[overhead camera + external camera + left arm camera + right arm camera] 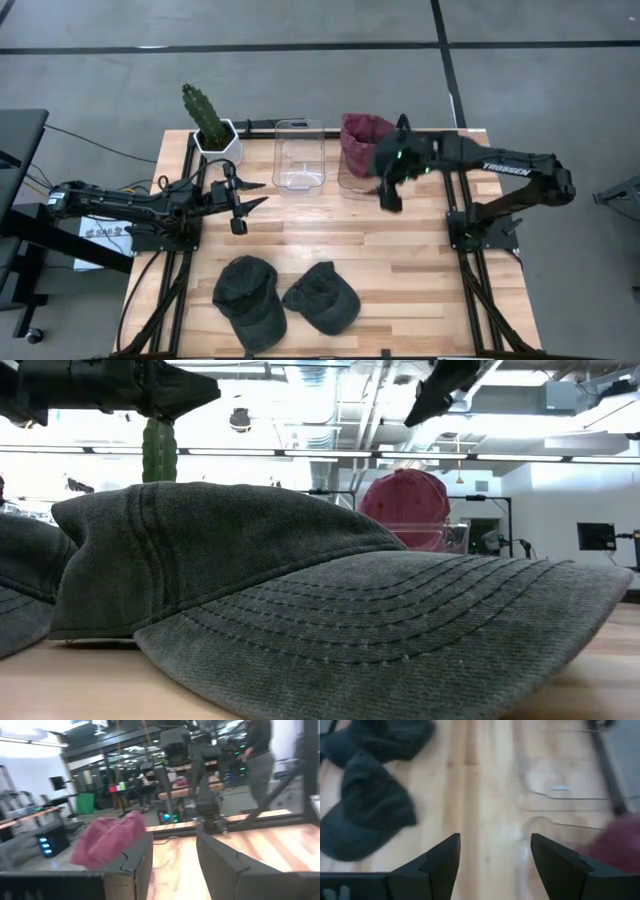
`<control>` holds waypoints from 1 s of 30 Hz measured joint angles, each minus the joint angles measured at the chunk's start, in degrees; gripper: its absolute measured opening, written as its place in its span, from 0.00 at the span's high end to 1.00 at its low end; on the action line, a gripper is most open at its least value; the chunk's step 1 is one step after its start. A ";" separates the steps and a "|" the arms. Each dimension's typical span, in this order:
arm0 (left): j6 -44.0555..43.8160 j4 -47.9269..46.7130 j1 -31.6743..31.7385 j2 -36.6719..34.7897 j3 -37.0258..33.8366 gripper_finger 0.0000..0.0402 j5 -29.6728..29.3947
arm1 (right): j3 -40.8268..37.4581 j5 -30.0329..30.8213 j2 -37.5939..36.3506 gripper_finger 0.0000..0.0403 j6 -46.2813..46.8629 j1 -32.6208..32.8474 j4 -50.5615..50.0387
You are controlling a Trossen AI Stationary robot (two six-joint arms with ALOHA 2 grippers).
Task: Pick & Place hat
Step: Put the right black head cap into the left transparent bin
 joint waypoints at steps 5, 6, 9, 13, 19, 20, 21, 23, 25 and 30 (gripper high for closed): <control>-1.26 -2.38 -1.07 1.66 0.03 0.63 -2.13 | 0.00 5.79 3.16 0.42 6.68 9.74 -0.81; -1.36 -2.34 -1.62 2.78 0.05 0.63 -3.20 | 0.00 6.73 3.95 0.42 7.83 11.51 -0.78; -2.65 -2.37 -4.01 6.43 0.07 0.63 -6.84 | 0.00 9.09 6.82 0.42 11.33 16.67 -0.75; -6.43 -2.39 -7.09 11.21 0.96 0.63 -8.30 | 0.00 10.28 10.71 0.42 16.09 23.60 -0.33; -13.35 -2.27 -12.59 16.32 1.95 0.63 -8.43 | 0.00 17.85 16.88 0.42 27.37 34.58 0.65; -14.53 -2.29 -13.47 16.93 1.95 0.63 -8.43 | 0.00 19.38 17.94 0.42 29.40 36.38 1.10; -15.65 -2.05 -14.33 17.56 1.95 0.63 -8.43 | 0.00 21.15 19.10 0.42 31.64 38.12 1.33; -17.79 -1.54 -15.86 18.53 1.95 0.63 -8.43 | -0.02 25.08 21.23 0.42 36.61 41.59 1.26; -20.09 -0.70 -17.04 19.17 1.95 0.63 -8.43 | 0.01 28.74 23.50 0.42 41.65 44.97 1.68; -24.53 1.86 -19.82 21.13 1.95 0.63 -8.45 | 0.00 36.36 29.59 0.42 51.89 52.54 3.20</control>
